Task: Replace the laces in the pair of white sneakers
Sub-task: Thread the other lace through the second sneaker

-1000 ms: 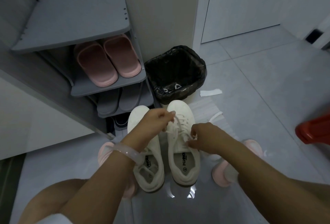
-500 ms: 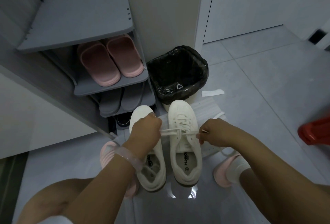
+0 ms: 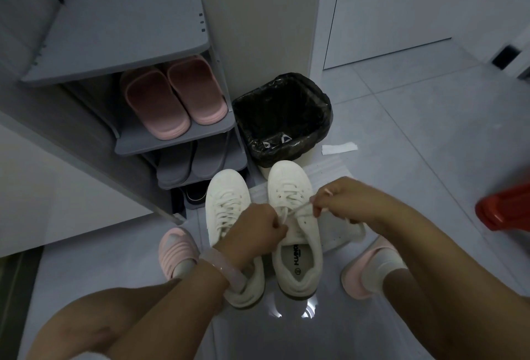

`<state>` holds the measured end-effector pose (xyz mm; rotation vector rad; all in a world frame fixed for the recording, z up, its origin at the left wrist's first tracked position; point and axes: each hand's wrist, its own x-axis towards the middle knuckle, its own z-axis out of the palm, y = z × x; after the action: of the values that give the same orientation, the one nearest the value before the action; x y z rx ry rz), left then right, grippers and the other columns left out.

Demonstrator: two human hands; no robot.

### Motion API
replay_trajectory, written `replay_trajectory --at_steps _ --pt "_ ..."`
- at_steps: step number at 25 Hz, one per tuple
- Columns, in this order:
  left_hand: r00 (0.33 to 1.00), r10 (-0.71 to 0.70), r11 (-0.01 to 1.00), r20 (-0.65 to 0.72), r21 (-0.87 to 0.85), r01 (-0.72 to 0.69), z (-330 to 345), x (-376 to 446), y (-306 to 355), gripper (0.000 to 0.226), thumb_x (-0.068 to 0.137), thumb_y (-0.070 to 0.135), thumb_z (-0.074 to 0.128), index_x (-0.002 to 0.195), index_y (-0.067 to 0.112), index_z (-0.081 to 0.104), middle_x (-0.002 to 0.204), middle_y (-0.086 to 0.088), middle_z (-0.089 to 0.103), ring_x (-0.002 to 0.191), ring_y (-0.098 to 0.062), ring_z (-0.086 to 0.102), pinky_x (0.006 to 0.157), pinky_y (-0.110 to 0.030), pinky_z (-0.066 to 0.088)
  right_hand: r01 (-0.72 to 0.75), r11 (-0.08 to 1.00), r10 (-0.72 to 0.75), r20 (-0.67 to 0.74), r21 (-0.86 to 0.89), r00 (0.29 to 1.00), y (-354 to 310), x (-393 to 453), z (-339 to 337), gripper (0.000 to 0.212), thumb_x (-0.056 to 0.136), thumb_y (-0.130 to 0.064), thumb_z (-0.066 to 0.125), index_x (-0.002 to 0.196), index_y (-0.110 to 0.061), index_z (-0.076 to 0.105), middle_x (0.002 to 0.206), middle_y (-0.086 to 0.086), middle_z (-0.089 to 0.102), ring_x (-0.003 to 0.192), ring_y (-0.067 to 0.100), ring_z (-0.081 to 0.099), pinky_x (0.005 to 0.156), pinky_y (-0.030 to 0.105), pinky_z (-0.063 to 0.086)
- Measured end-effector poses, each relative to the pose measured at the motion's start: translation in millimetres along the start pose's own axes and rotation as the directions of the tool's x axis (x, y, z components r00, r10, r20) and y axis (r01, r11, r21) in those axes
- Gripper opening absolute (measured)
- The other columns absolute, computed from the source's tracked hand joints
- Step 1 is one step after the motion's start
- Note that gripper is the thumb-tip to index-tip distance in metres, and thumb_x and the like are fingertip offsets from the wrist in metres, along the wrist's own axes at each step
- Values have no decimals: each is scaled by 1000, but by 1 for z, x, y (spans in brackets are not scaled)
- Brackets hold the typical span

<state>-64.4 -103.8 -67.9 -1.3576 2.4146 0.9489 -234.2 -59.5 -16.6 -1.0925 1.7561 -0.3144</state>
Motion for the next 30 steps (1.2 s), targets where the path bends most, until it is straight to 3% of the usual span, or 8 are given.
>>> replay_trajectory --at_steps 4,9,13,17,20,25,27,30 --pt "990 -116 951 82 -278 135 -5 1 -8 38 90 19 56 53 10 58 55 -3 63 42 -2 56 54 -10 49 -26 989 64 -265 145 962 -4 -21 -47 27 80 -12 53 53 -11 54 47 -1 37 47 14 31 43 19 22" --pt "982 -158 920 104 -346 184 -3 4 -6 33 88 15 57 57 5 59 50 1 61 43 -7 58 53 -14 51 59 917 137 -450 395 883 13 -32 -67 28 79 -11 50 51 -9 49 33 -4 33 47 18 27 48 24 21" --pt "994 -89 989 64 -115 96 -5 1 -1 31 86 31 61 67 7 59 65 -6 60 60 -14 56 67 -27 49 111 942 56 -474 317 879 10 -27 -61 25 85 -15 53 62 -8 59 46 1 41 47 16 33 46 22 26" --pt "956 166 985 -242 81 -150 -5 1 16 19 87 32 57 96 16 57 99 -1 54 97 -20 54 78 -31 43 253 869 -36 -456 425 889 5 -11 -49 30 94 -25 48 74 -14 66 45 -6 45 44 9 32 41 16 27" --pt "946 258 949 -197 238 -209 9 10 30 30 94 29 44 116 14 57 117 -5 50 111 -22 47 86 -33 43 285 798 -46 -417 532 908 3 -3 -37 28 97 -25 45 87 -13 68 49 -6 48 45 8 30 44 18 26" --pt "963 217 926 -158 346 -152 19 23 37 28 92 29 48 109 13 62 117 -6 49 111 -24 42 89 -33 34 265 791 -38 -389 551 921 5 0 -37 27 97 -27 45 95 -12 67 61 -1 53 44 6 33 42 14 30" --pt "985 152 952 -80 282 -124 17 25 35 32 87 39 55 108 15 61 120 -5 44 115 -24 37 94 -35 30 226 800 104 -499 556 860 12 9 -37 22 96 -24 46 102 -11 63 79 3 57 53 8 42 50 17 37" --pt "993 115 958 -28 266 -104 18 24 37 28 86 36 58 107 18 62 122 -2 41 119 -22 34 95 -36 27 260 729 333 -659 634 675 25 17 -43 31 91 -11 42 120 -14 53 98 5 53 68 11 46 62 22 39"
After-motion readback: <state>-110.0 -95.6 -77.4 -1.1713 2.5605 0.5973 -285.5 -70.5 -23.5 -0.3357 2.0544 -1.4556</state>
